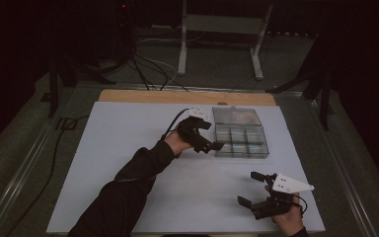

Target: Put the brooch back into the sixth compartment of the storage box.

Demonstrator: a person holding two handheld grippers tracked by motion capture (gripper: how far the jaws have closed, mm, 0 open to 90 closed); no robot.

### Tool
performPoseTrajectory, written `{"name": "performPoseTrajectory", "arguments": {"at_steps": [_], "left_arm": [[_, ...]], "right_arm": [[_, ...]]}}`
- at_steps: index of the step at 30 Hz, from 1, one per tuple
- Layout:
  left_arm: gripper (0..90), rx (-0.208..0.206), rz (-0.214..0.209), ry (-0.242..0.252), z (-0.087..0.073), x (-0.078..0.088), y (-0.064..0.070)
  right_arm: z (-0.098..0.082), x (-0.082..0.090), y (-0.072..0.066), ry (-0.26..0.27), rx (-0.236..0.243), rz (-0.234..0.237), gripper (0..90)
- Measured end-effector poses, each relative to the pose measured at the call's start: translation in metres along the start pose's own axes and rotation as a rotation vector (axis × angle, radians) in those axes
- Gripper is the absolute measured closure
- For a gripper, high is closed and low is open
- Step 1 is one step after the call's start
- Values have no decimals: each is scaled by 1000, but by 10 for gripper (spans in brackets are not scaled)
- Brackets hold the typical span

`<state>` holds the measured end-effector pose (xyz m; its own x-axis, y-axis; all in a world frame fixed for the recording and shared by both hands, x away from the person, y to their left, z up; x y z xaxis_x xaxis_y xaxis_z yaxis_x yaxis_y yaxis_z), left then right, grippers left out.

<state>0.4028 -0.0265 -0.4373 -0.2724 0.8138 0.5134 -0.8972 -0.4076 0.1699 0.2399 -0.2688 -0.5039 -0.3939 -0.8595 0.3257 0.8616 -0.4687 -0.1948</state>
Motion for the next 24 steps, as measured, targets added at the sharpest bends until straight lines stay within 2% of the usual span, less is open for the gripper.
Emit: {"name": "performPoseTrajectory", "arguments": {"at_steps": [9, 15, 24], "left_arm": [[10, -12, 17, 31, -19, 39, 1], [10, -20, 44, 22, -37, 68, 1], [10, -4, 80, 35, -67, 106, 2]], "right_arm": [[0, 0, 0, 4, -2, -1, 0], [0, -1, 0, 2, -5, -1, 0], [0, -3, 0, -8, 2, -2, 0]]}}
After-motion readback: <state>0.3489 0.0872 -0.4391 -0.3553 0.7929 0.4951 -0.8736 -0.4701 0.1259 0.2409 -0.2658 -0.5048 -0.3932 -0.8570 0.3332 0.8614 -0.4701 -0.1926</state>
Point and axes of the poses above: each handheld gripper's, and its own axes: x roughly backward along the jaws, z roughly out of its top, y roughly to its right, the point moved 3 cm from there along -x, roughly forward along the jaws, and after that the axes turned 8 degrees about z, right-handed, at the moved point
